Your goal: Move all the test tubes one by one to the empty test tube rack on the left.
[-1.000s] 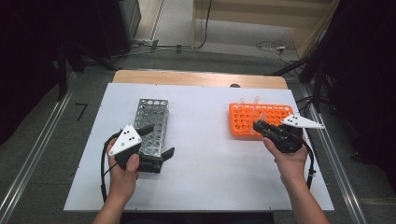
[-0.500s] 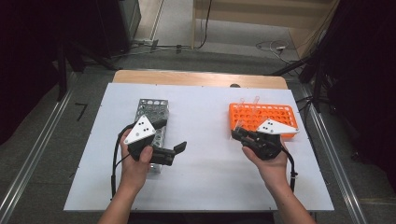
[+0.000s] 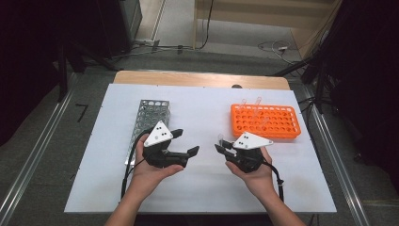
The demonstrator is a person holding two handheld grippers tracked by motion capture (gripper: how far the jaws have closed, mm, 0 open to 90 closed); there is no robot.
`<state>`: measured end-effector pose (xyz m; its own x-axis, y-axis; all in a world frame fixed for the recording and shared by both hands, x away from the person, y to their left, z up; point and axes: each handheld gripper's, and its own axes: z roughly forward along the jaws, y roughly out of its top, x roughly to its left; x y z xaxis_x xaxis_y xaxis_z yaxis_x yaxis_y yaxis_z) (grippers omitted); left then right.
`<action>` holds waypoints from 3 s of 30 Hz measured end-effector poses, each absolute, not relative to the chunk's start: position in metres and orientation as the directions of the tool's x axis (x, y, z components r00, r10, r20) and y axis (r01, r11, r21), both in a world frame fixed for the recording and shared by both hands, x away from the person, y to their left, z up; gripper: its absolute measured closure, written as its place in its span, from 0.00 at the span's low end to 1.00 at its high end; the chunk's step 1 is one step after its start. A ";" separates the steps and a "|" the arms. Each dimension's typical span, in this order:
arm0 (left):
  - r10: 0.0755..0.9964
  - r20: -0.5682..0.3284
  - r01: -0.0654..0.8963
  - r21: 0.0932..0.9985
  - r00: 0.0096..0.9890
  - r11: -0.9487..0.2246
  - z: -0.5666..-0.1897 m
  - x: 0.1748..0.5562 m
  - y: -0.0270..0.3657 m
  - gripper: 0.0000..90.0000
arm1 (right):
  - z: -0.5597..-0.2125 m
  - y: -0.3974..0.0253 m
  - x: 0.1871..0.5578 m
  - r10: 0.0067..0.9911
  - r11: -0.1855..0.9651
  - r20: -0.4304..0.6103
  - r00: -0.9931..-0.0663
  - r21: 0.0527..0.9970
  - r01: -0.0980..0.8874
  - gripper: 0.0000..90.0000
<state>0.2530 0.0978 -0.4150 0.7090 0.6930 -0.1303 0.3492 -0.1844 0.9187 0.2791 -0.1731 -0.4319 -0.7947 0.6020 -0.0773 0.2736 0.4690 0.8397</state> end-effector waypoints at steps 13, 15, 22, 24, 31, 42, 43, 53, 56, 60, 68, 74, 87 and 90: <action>0.655 -0.135 0.358 0.908 0.743 -0.219 -0.423 0.251 0.078 0.51 | -0.447 -0.147 0.267 0.537 0.564 -0.163 -0.828 0.799 0.208 0.82; 0.649 -0.135 0.359 0.906 0.749 -0.225 -0.425 0.251 0.076 0.54 | -0.449 -0.144 0.265 0.527 0.567 -0.164 -0.834 0.799 0.201 0.82; 0.631 -0.110 0.346 0.900 0.768 -0.264 -0.428 0.249 0.067 0.71 | -0.451 -0.137 0.262 0.503 0.577 -0.157 -0.850 0.793 0.195 0.82; 0.629 -0.106 0.344 0.900 0.770 -0.269 -0.428 0.249 0.066 0.72 | -0.452 -0.137 0.262 0.498 0.578 -0.160 -0.852 0.794 0.189 0.82; 0.626 -0.068 0.321 0.898 0.777 -0.301 -0.430 0.247 0.062 0.83 | -0.451 -0.136 0.261 0.491 0.579 -0.155 -0.857 0.794 0.187 0.82; 0.621 -0.057 0.311 0.898 0.781 -0.310 -0.430 0.247 0.061 0.85 | -0.452 -0.136 0.261 0.489 0.579 -0.153 -0.859 0.793 0.189 0.82; 0.621 -0.058 0.312 0.899 0.781 -0.308 -0.430 0.247 0.062 0.85 | -0.452 -0.136 0.261 0.490 0.578 -0.152 -0.859 0.794 0.189 0.82; 0.638 -0.081 0.323 0.906 0.766 -0.273 -0.423 0.250 0.072 0.85 | -0.451 -0.148 0.266 0.501 0.513 -0.054 -0.864 0.822 0.247 0.54; 0.645 -0.082 0.326 0.907 0.760 -0.268 -0.420 0.251 0.077 0.85 | -0.449 -0.160 0.269 0.507 0.471 -0.014 -0.862 0.842 0.263 0.41; 0.659 -0.083 0.332 0.906 0.748 -0.263 -0.419 0.254 0.085 0.85 | -0.446 -0.175 0.271 0.527 0.425 0.016 -0.850 0.861 0.280 0.26; 0.697 -0.084 0.343 0.908 0.712 -0.241 -0.412 0.262 0.105 0.85 | -0.441 -0.217 0.273 0.582 0.350 0.075 -0.810 0.876 0.332 0.00; 0.728 -0.075 0.341 0.912 0.681 -0.226 -0.404 0.270 0.120 0.85 | -0.443 -0.252 0.269 0.618 0.317 0.086 -0.781 0.882 0.348 0.00; 0.789 -0.052 0.334 0.922 0.612 -0.198 -0.386 0.298 0.151 0.85 | -0.454 -0.304 0.258 0.660 0.288 0.123 -0.741 0.869 0.401 0.00; 0.800 -0.047 0.333 0.923 0.598 -0.195 -0.384 0.306 0.156 0.85 | -0.455 -0.310 0.259 0.663 0.279 0.128 -0.738 0.872 0.402 0.00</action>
<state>0.3060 0.1565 -0.3837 0.5978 0.8002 -0.0472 0.3333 -0.1946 0.9225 0.2590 -0.3096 -0.4546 -0.7380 0.6625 0.1283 0.4023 0.2792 0.8719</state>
